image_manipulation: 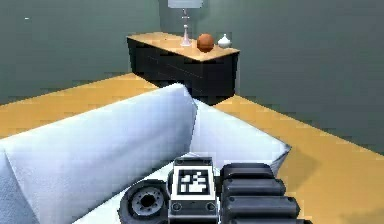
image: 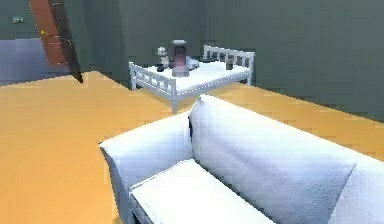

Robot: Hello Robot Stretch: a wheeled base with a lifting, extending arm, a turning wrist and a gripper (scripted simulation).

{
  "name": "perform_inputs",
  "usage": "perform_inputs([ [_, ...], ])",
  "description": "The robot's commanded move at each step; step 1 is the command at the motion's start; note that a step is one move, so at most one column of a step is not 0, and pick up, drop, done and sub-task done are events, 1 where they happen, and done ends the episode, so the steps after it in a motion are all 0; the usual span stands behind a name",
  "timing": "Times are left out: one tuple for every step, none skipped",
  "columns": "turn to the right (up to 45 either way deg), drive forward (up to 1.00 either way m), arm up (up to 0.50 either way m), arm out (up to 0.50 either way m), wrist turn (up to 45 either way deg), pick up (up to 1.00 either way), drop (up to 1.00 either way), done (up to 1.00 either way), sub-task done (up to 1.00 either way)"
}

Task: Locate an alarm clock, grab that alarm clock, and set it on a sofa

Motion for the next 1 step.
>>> perform_inputs([
  [-45.0, 0.0, 0.0, 0.0, 0.0, 0.0, 0.0, 0.0, 0.0],
])
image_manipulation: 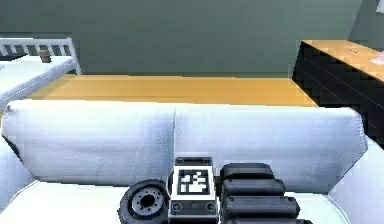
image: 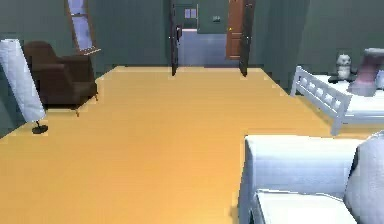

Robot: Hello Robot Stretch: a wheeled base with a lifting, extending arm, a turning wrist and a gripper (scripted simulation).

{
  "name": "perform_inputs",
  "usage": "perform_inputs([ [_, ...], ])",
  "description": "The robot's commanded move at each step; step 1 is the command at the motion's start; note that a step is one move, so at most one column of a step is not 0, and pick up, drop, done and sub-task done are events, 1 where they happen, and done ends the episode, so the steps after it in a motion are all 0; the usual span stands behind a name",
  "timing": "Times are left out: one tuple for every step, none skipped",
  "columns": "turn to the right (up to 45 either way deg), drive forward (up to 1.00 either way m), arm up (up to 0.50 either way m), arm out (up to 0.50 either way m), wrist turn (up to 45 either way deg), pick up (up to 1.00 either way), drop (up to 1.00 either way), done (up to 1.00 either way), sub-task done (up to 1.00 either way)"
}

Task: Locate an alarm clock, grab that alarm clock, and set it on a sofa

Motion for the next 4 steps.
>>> perform_inputs([
  [-45.0, 0.0, 0.0, 0.0, 0.0, 0.0, 0.0, 0.0, 0.0],
  [-30.0, 0.0, 0.0, 0.0, 0.0, 0.0, 0.0, 0.0, 0.0],
  [45.0, 0.0, 0.0, 0.0, 0.0, 0.0, 0.0, 0.0, 0.0],
  [33.0, 0.0, 0.0, 0.0, 0.0, 0.0, 0.0, 0.0, 0.0],
])
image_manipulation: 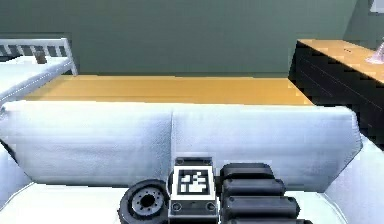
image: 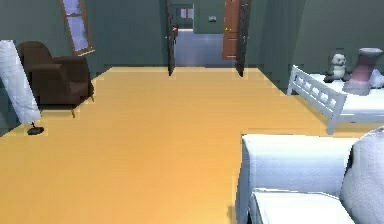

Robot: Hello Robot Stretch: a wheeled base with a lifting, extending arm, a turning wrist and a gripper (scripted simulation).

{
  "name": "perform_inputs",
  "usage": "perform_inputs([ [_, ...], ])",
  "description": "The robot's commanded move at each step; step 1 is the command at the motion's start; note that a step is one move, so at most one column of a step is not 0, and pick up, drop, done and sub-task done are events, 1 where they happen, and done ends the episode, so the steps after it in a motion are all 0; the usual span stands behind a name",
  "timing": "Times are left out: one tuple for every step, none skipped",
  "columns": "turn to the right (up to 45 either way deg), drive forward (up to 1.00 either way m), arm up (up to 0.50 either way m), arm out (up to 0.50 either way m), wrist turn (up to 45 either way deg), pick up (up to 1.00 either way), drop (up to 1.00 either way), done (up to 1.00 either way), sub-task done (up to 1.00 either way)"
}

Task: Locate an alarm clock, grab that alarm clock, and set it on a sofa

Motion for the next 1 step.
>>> perform_inputs([
  [0.0, 0.3, 0.0, 0.0, 0.0, 0.0, 0.0, 0.0, 0.0],
])
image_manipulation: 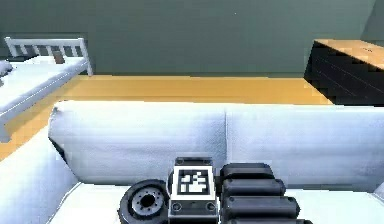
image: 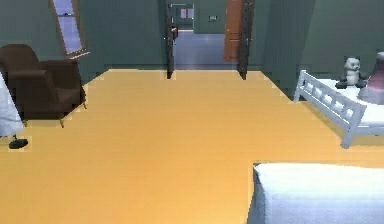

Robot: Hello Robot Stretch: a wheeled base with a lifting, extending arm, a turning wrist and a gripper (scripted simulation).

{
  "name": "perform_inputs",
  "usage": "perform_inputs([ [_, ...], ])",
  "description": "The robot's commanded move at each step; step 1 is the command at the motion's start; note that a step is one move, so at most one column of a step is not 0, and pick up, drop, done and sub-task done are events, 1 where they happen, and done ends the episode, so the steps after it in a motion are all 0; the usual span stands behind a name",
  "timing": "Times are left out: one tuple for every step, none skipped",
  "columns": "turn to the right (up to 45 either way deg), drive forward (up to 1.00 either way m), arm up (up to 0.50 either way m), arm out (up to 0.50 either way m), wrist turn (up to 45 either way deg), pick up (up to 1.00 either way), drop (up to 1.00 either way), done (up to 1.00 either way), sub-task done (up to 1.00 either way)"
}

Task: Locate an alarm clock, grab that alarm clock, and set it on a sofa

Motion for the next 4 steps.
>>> perform_inputs([
  [21.0, 0.0, 0.0, 0.0, 0.0, 0.0, 0.0, 0.0, 0.0],
  [0.0, 0.0, 0.0, 0.32, 0.0, 0.0, 0.0, 0.0, 0.0],
  [0.0, 0.0, 0.0, 0.0, 45.0, 0.0, 0.0, 0.0, 0.0],
  [0.0, 0.0, 0.0, 0.0, 45.0, 0.0, 0.0, 0.0, 0.0],
])
